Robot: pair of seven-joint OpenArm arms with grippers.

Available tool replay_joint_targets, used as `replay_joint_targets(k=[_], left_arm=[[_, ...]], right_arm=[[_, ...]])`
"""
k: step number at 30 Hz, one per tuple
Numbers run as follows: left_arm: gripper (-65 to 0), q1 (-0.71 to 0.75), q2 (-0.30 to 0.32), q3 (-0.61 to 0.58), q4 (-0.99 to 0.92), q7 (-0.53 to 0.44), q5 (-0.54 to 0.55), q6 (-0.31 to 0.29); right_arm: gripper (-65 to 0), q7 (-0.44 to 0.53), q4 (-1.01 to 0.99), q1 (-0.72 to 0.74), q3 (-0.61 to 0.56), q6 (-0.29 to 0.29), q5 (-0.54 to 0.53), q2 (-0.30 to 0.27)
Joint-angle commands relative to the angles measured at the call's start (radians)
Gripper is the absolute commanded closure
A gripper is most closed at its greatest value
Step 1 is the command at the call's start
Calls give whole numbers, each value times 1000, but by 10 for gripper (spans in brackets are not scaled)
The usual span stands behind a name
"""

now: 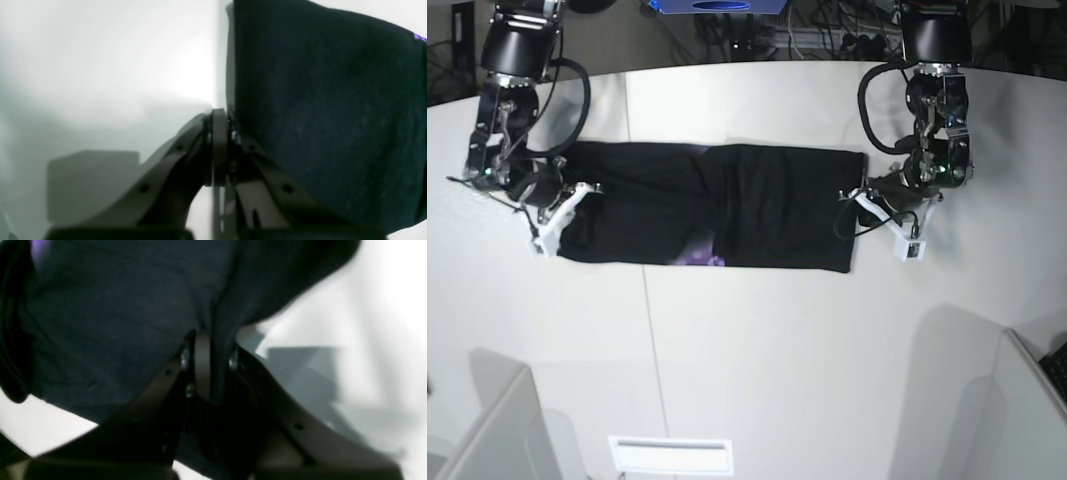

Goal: Fold the T-shirt properly

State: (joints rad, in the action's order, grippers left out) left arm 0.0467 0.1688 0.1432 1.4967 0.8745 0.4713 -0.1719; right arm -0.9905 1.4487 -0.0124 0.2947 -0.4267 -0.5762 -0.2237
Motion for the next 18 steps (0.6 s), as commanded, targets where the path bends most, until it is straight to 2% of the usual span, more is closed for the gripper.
replay_joint_targets(k=[1,5,9,14,18], left_arm=[[0,-5,5,0,8,25,-13,1],[0,-21,5,-61,2,24,-18,1],[0,-23,7,-104,2,21,-19,4],[0,-34,5,-119,3,21,-19,4],[0,-46,4,-119,2,24,-15,4]], right_arm=[[0,6,53,13,5,-5,12,0],[0,-38,162,7,5,-5,103,57],[0,-90,261,7,4,-5,147,108],[0,-170,392,7,1,-5,169,152],[0,-212,493,7,-75,-5,169,163]])
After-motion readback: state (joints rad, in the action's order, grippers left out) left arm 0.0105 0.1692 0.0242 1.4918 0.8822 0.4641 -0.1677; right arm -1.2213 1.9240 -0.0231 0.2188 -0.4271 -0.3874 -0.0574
